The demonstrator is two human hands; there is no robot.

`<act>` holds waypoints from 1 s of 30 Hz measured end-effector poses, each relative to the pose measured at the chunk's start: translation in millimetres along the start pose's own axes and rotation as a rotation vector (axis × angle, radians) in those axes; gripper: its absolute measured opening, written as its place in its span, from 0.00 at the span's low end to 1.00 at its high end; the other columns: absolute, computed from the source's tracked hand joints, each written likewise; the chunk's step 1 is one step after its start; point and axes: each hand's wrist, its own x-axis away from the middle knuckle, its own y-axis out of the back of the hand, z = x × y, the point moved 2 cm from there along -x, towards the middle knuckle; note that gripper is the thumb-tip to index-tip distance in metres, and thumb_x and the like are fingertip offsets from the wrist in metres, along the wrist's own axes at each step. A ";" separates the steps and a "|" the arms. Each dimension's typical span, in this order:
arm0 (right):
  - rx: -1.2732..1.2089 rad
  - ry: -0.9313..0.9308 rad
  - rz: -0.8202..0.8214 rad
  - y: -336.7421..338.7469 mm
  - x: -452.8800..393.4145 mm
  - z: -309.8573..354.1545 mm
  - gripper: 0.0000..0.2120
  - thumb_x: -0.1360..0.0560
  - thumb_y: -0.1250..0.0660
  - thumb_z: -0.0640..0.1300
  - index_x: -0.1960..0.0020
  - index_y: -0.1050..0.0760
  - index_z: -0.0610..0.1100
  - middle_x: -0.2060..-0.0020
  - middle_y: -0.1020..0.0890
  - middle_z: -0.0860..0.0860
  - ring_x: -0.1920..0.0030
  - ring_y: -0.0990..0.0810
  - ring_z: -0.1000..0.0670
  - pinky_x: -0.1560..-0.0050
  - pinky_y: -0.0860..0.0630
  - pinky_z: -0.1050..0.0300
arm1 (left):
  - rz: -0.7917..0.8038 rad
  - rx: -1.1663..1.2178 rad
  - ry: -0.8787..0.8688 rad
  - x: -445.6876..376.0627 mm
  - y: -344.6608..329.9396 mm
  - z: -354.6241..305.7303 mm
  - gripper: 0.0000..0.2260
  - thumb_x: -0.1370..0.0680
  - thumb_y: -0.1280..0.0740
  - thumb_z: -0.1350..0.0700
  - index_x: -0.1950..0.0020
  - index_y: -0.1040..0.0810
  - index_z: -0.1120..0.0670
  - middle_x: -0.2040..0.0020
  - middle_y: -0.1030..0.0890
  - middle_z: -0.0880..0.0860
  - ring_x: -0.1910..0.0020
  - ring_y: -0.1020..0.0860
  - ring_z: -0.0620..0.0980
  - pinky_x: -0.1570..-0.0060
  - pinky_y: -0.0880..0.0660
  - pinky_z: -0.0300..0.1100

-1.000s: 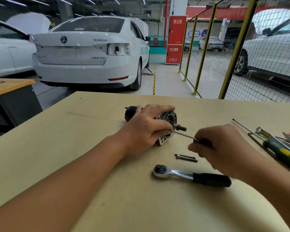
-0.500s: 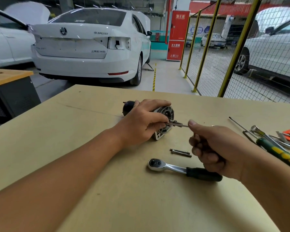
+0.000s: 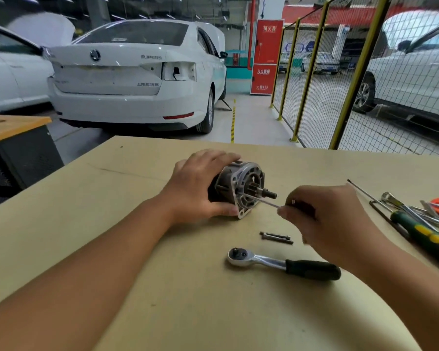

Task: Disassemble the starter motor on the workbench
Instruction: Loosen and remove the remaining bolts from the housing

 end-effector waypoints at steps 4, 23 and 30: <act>-0.774 -0.450 0.016 -9.7 -0.9 -8.5 0.07 0.21 0.30 0.42 0.55 0.15 0.44 0.68 0.17 0.44 0.77 0.26 0.47 0.76 0.30 0.58 | 0.057 0.111 0.032 -2.2 -5.6 21.4 0.37 0.29 0.32 0.29 0.22 0.38 0.33 0.27 0.30 0.47 0.27 0.34 0.51 0.27 0.34 0.59; -1.502 -1.002 0.442 13.0 -4.2 -11.8 0.21 0.26 0.33 0.58 0.65 0.24 0.41 0.74 0.29 0.49 0.84 0.35 0.57 0.88 0.39 0.66 | -0.079 0.040 0.127 0.2 1.8 -0.2 0.35 0.30 0.40 0.25 0.30 0.21 0.43 0.40 0.22 0.42 0.40 0.30 0.48 0.42 0.25 0.53; -1.441 -0.919 0.527 21.0 -4.5 -20.1 0.10 0.27 0.31 0.46 0.61 0.25 0.39 0.71 0.26 0.47 0.81 0.33 0.57 0.85 0.35 0.65 | -0.078 0.008 0.145 1.0 2.5 -3.8 0.36 0.31 0.41 0.24 0.30 0.22 0.42 0.39 0.22 0.42 0.41 0.31 0.47 0.44 0.24 0.53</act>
